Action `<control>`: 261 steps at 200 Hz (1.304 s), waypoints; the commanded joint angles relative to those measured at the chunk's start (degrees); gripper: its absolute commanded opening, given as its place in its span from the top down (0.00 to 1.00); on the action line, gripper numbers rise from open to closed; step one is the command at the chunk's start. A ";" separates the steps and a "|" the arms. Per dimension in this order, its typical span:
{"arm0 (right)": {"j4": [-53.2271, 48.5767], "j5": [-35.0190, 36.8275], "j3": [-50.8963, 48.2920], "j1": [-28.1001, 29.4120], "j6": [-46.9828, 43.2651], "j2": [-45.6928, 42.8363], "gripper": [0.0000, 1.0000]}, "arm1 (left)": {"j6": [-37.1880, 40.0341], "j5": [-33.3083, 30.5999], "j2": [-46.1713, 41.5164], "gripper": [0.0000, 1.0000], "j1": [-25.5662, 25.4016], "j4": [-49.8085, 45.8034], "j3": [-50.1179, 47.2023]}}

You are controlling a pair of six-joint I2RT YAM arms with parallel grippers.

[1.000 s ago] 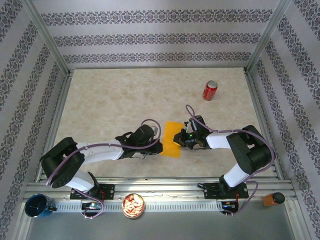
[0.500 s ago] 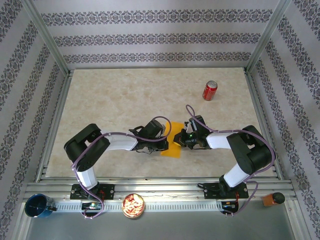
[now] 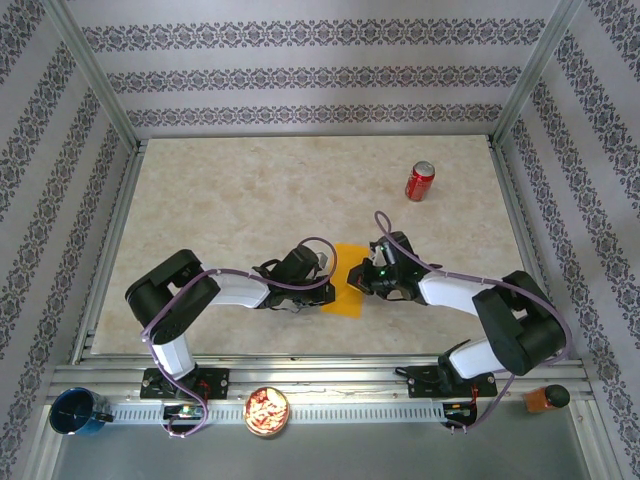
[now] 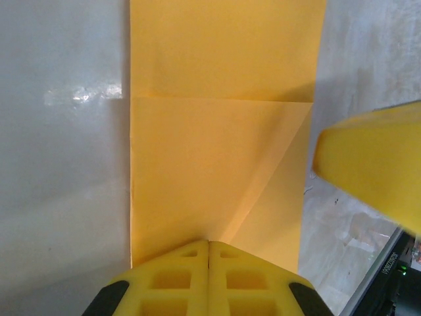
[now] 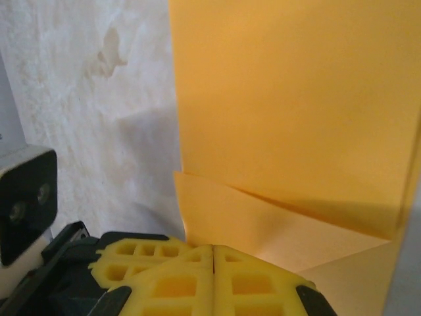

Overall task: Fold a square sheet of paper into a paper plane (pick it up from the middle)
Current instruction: Fold the triangle a second time at the center of the table.

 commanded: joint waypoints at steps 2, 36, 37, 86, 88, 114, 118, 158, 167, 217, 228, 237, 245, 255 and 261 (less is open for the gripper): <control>0.84 1.04 -0.21 1.80 0.83 2.59 0.95 | -0.50 -1.40 1.05 1.00 0.42 -6.66 -1.80; 2.34 2.51 -1.43 2.12 2.08 6.40 0.96 | -0.58 -1.68 1.17 1.00 0.42 -7.17 -1.01; 2.35 2.55 -1.48 2.07 2.13 6.48 0.96 | -0.51 -1.71 1.18 1.00 0.42 -7.29 -0.93; 2.49 2.08 -3.45 -3.12 0.48 6.32 0.96 | -1.14 -2.48 1.61 1.00 0.42 -8.47 -1.81; 2.35 2.00 -3.39 -3.34 0.36 6.19 0.96 | -1.15 -2.40 1.60 1.00 0.42 -8.46 -1.92; -0.38 2.10 -1.64 -5.54 -1.43 4.97 0.96 | -1.48 -2.04 1.88 1.00 0.42 -7.79 -2.49; -0.79 2.22 -1.40 -5.55 -1.78 4.70 0.96 | -1.58 -1.94 1.86 1.00 0.38 -7.69 -2.58; -0.96 3.28 -0.36 -0.67 -1.84 1.48 0.96 | -3.53 -1.60 1.76 1.00 0.42 -5.56 -2.96; -0.08 3.59 -0.71 0.70 -1.24 1.00 0.96 | -4.23 -1.74 1.71 1.00 0.42 -4.85 -3.10; -0.39 5.24 -0.26 5.17 -0.12 4.59 0.96 | -5.90 -1.22 1.80 1.00 0.42 -2.12 -3.67; 1.09 5.14 -1.32 4.84 0.23 5.77 0.96 | -5.89 -1.26 1.54 1.00 0.42 -2.22 -3.82; 2.45 5.00 -2.19 4.44 0.63 6.49 0.96 | -5.77 -1.37 1.31 1.00 0.42 -2.38 -3.96; 2.42 5.09 -2.43 3.94 0.85 6.64 0.96 | -5.56 -1.53 1.09 1.00 0.42 -2.80 -4.06; 2.11 5.48 -2.63 3.17 0.73 6.29 0.96 | -5.29 -1.64 0.79 1.00 0.42 -3.39 -4.10; 2.08 5.48 -2.74 2.67 0.59 5.91 0.96 | -5.12 -1.77 0.78 1.00 0.40 -3.60 -4.16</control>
